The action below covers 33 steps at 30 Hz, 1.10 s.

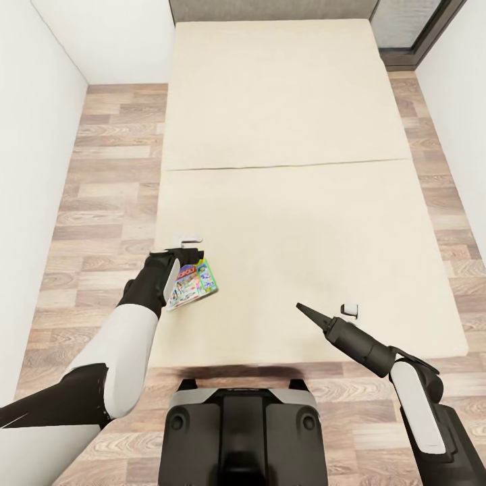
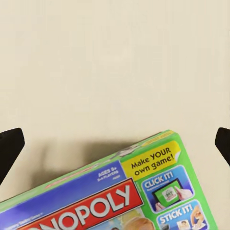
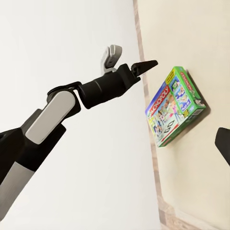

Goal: Put all the toys in the child's room - the three board games (two on the bed and one on the table), the two jigsaw puzzles on the table, and the tennis ball on the table - inside the toy box on the table in the child's room.

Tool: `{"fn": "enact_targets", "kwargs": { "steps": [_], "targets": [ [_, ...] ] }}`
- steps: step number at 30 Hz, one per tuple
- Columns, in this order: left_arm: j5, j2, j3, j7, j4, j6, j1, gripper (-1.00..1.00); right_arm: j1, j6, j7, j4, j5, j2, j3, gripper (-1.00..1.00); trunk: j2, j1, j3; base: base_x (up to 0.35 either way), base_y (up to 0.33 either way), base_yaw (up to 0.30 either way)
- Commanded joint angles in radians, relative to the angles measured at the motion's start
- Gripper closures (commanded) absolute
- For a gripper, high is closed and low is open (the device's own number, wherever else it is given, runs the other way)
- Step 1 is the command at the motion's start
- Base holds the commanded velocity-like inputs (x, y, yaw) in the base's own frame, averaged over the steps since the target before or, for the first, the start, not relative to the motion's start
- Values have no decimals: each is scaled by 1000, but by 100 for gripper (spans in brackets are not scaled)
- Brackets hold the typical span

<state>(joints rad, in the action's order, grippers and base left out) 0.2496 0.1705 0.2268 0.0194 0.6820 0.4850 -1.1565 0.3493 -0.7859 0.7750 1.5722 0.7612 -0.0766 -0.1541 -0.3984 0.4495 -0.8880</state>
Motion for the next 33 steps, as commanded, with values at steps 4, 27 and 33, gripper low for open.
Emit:
{"fn": "enact_targets", "kwargs": {
  "steps": [4, 27, 33],
  "targets": [
    [6, 2, 4, 2, 1, 0, 0, -100, 0, -6, 1, 0, 3, 0, -1, -100, -2, 1, -7, 0, 0, 0],
    [8, 4, 3, 2, 1, -26, 0, -100, 0, -6, 1, 0, 3, 0, -1, -100, -2, 1, -44, 0, 0, 0],
    [8, 4, 3, 2, 1, -30, 0, -100, 0, -6, 1, 0, 3, 0, -1, -100, -2, 1, -54, 0, 0, 0]
  ]
}}
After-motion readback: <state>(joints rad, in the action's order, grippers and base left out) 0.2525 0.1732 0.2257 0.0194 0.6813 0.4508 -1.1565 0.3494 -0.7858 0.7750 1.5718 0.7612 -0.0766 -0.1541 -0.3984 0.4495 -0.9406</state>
